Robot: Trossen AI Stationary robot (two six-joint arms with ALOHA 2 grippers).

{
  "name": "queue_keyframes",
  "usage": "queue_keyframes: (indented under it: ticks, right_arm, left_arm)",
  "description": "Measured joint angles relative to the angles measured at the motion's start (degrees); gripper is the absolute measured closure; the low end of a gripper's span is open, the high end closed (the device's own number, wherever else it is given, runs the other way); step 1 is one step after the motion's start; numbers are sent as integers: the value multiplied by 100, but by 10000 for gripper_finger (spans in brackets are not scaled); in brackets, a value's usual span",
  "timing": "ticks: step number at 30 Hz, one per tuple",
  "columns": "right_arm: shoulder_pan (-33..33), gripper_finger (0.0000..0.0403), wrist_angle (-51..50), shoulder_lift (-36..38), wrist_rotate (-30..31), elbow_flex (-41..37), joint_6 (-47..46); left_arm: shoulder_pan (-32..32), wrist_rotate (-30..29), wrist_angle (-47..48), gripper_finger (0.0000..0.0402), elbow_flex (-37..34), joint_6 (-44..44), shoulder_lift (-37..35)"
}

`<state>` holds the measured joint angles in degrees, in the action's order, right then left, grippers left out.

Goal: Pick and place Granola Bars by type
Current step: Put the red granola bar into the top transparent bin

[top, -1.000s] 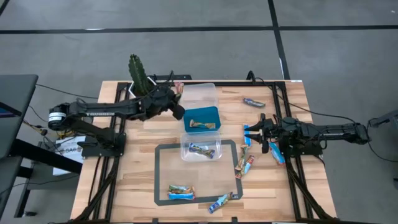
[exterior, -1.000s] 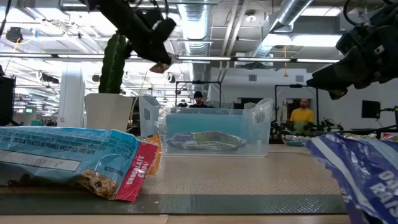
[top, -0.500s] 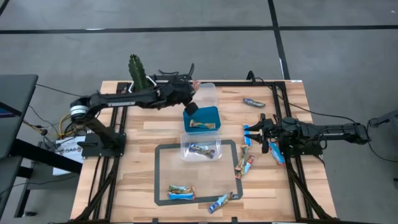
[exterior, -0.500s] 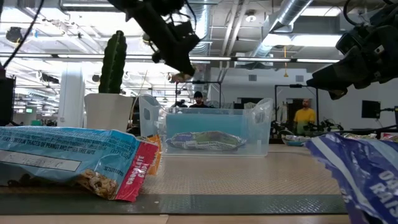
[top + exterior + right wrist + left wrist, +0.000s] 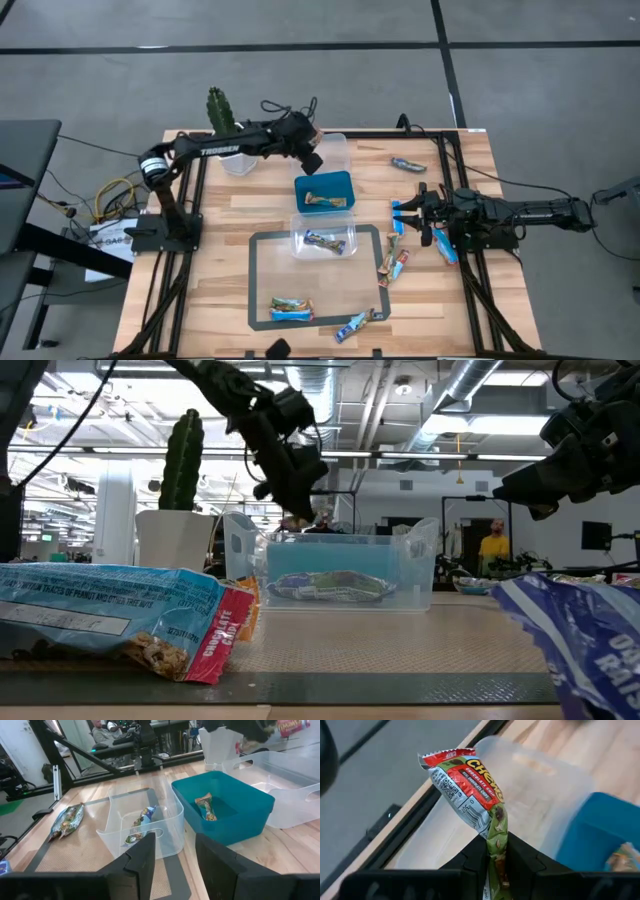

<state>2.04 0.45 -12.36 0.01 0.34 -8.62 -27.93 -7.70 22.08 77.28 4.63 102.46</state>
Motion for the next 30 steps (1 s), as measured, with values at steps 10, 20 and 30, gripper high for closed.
queue_keyframes:
  ticks: [10,20,30]
  right_arm:
    - [0,270,1,-2,0,2,0]
    - [-1,270,0,-2,0,1,0]
    - [-2,270,2,0,0,0,0]
  left_arm:
    - [-209,546,-323,349,2,-35,485]
    - [-218,291,-341,343,0,-220,561]
    - [-175,266,-204,267,0,-200,557]
